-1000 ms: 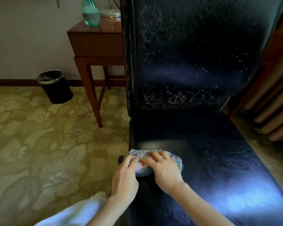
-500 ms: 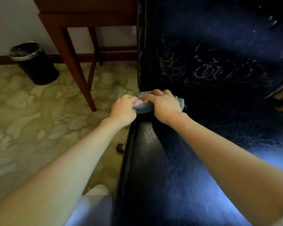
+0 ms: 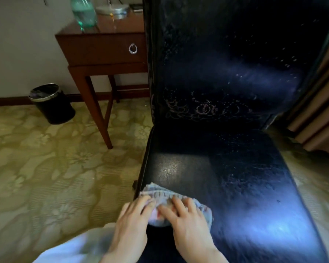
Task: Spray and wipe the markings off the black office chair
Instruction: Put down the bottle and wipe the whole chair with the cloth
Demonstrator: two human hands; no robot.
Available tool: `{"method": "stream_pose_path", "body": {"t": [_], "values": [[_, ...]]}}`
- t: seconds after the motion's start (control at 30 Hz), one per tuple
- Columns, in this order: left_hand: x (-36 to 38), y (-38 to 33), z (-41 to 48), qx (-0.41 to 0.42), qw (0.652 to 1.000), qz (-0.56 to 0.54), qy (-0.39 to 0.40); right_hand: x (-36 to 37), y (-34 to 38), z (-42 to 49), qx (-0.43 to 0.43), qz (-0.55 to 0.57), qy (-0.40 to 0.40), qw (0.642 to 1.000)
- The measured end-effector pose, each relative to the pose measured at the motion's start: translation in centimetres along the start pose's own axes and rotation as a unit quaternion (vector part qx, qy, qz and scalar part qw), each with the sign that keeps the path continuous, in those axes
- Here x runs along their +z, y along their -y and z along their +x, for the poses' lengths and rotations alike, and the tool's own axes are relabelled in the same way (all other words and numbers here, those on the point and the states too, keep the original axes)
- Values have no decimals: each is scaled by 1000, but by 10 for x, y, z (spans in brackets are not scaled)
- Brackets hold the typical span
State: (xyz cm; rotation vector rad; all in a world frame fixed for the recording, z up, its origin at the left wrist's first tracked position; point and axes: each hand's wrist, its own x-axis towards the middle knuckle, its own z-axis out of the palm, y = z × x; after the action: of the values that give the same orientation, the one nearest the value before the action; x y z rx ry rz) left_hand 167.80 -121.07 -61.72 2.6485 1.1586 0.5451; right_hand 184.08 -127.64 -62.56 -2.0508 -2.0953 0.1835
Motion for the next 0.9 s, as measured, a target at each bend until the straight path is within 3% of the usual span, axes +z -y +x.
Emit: {"method": "stream_pose_path", "body": {"t": [0.23,0.47,0.6,0.73,0.9], "values": [[17,-58,-41,7,997,43,66,-11,-22,-81,-7,22,-47,999],[28,-111,-3,-8,989,46,141,-29,-77,-91,23,-12,-70,997],[41,-120,52,-6,987,52,150,-38,-119,-55,34,-12,-79,996],[65,-112,133,3,994,61,90,-45,-173,14,46,-32,-80,995],[93,-90,253,-15,994,88,70,-56,-234,115,57,-48,-93,993]]}}
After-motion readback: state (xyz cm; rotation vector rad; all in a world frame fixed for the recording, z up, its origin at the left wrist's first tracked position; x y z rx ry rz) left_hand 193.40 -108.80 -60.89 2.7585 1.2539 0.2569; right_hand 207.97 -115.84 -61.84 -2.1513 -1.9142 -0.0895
